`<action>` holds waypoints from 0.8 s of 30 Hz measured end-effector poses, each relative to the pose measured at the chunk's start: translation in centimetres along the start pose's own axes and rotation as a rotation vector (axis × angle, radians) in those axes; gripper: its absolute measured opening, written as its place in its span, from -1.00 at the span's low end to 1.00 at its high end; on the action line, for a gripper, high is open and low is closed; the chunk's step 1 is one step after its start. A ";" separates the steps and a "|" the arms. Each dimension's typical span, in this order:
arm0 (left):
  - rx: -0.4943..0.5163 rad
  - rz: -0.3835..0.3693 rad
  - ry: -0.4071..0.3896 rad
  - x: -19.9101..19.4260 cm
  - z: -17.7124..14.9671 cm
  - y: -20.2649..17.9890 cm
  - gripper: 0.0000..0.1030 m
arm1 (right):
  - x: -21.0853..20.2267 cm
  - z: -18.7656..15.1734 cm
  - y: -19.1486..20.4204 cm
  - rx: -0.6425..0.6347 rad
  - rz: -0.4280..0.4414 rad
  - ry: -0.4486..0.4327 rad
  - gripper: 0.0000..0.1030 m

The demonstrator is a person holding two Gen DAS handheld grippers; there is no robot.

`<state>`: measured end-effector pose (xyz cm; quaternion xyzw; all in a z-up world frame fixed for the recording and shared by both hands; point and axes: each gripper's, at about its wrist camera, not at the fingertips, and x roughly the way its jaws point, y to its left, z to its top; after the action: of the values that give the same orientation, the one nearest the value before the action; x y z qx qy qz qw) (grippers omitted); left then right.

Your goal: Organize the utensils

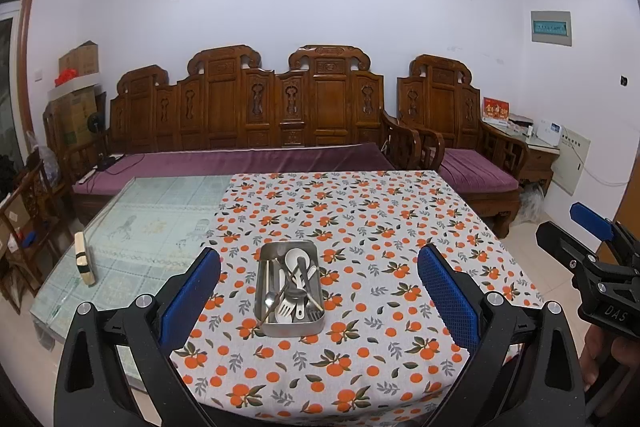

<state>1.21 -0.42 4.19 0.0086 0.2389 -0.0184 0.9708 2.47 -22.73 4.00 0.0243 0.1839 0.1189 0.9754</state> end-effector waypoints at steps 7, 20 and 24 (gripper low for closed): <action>0.001 0.000 0.000 0.0 0.1 -0.1 0.85 | 0.0 0.0 0.0 0.000 0.001 0.000 0.95; 0.003 0.002 -0.002 -0.4 0.3 -0.2 0.85 | 0.0 0.0 0.1 0.000 0.001 0.001 0.95; 0.003 0.008 0.003 -0.4 0.4 -0.2 0.85 | 0.0 0.0 0.2 0.002 0.003 0.001 0.95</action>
<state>1.02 -0.61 4.68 0.0111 0.2401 -0.0149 0.9706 2.41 -22.58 3.99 0.0253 0.1847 0.1203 0.9751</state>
